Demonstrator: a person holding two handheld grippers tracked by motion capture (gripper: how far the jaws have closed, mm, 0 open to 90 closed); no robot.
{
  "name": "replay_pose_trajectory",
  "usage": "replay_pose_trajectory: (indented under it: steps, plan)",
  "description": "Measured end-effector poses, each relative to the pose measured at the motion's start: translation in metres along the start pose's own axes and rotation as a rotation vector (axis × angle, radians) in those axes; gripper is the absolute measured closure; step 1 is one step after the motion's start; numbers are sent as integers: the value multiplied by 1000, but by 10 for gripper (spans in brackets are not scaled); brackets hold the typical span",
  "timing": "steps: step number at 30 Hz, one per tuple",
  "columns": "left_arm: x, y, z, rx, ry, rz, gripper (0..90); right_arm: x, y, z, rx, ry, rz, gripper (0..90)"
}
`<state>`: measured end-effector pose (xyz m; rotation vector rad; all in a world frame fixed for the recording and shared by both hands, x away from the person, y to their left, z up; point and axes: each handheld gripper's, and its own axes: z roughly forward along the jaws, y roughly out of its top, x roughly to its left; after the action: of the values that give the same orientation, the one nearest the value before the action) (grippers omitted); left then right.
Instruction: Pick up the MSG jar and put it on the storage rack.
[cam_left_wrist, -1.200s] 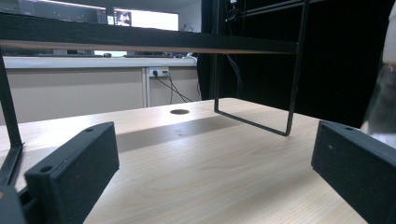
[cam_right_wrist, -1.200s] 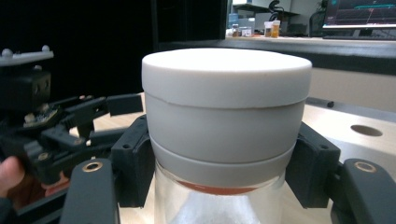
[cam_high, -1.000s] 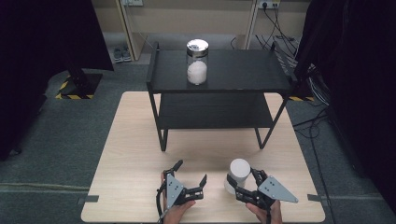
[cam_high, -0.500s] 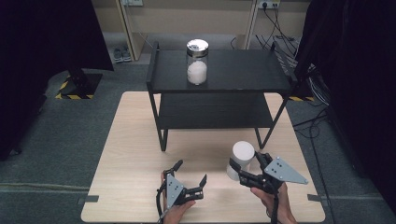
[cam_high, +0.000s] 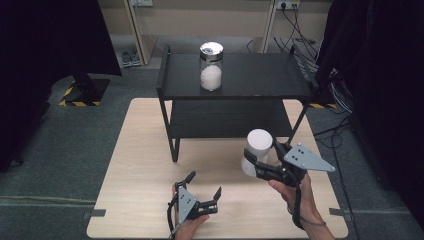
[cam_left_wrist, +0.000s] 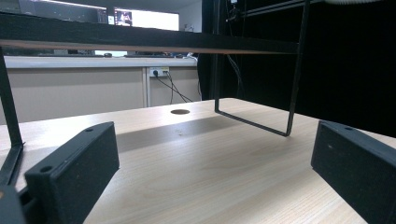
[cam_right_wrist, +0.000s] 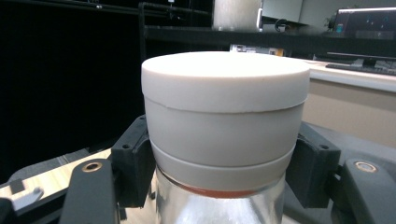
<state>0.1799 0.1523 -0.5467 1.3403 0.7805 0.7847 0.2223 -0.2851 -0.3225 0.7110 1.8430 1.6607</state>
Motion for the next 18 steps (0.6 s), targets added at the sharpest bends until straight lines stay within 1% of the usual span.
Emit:
replay_pose_trajectory:
  steps: [2, 8, 13, 14, 16, 17, 18]
  plan:
    - [0, 0, 0, 0, 0, 1, 3, -1, 8, 4, 0, -1, -4, 346]
    - [0, 0, 0, 2, 0, 0, 3, -8, 32, 17, -15, 3, 23, 345]
    - [0, 0, 0, 0, 0, -1, 3, -9, 58, 26, -27, -2, 5, 345]
    - [0, 0, 0, 0, 0, -1, 3, -9, 58, 26, -27, -2, 5, 345]
    - [0, 0, 0, 0, 0, -1, 3, -9, 72, 28, -30, -5, -4, 345]
    - [0, 0, 0, 0, 0, 0, 3, -11, 81, 31, -35, -7, 2, 345]
    - [0, 0, 0, 0, -1, 0, 3, -11, 81, 31, -35, -7, 2, 345]
